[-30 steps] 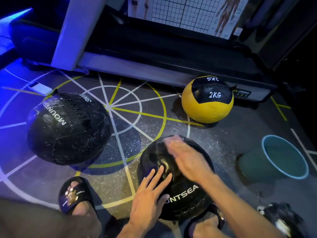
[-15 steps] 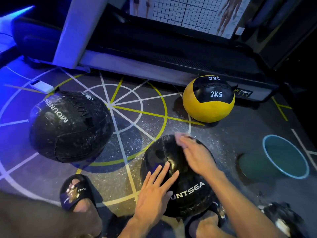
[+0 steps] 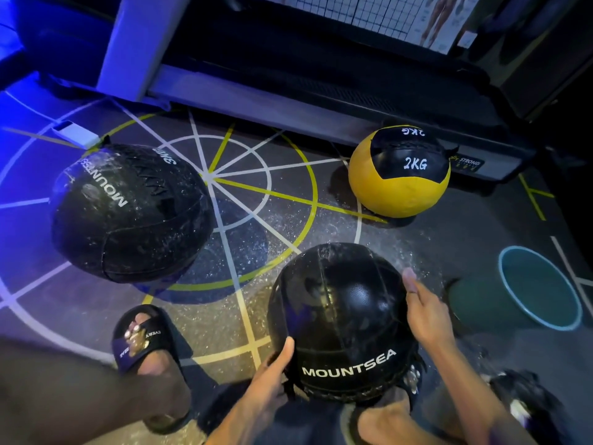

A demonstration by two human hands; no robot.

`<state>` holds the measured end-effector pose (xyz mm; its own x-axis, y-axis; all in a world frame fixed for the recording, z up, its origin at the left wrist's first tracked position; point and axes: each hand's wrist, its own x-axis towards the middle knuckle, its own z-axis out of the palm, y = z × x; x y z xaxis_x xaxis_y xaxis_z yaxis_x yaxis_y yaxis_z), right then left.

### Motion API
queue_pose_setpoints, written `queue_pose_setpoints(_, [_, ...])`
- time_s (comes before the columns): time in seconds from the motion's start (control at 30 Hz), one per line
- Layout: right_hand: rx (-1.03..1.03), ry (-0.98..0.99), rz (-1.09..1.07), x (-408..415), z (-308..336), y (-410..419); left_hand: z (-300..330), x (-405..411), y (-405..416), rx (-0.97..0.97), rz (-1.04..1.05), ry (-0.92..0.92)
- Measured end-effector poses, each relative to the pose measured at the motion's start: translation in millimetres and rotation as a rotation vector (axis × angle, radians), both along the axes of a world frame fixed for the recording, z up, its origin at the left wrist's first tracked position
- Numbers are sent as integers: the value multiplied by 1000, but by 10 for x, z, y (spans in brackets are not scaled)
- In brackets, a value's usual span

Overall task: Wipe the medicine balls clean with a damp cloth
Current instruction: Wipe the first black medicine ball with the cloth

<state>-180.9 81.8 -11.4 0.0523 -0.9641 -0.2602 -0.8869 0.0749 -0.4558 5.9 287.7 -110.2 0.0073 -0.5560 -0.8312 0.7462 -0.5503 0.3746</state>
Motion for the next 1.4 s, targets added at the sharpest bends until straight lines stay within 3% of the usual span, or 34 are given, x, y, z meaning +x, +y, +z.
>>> queue_pose_setpoints(0.2, [-20,-66,-87,40,-46,216,-22,42,63,-17,97,-43])
queue_pose_setpoints(0.37, [41,-160,-169,273,-140,496,76,461,117,-44,163,-242])
queue_pose_setpoints(0.5, [100,-180,-118,473,-345,863,271,988,228,-126,170,-549])
queue_pose_setpoints(0.63, [274,-246,-255,491,-690,1235,329,1312,299,-41,-59,-1082])
queue_pose_setpoints(0.73, [350,-399,-440,306,-942,1248,425,1147,251,-99,-112,-1195])
queue_pose_setpoints(0.83, [321,-482,-489,91,-1173,1069,441,881,233,-158,-129,-1302])
queue_pose_setpoints(1.0, [90,-408,-237,673,-268,874,352,623,207,-221,-178,-1424])
queue_pose_setpoints(1.1, [-88,-167,255,1168,-6,866,329,580,191,-207,-192,-1451])
queue_pose_setpoints(1.2, [-125,24,705,1490,-17,960,290,570,196,-197,-236,-1531])
queue_pose_setpoints(1.3, [-131,21,641,1205,-89,761,297,553,212,-198,-188,-1502])
queue_pose_setpoints(1.4, [12,-75,246,632,-177,492,279,490,210,-198,-172,-1510])
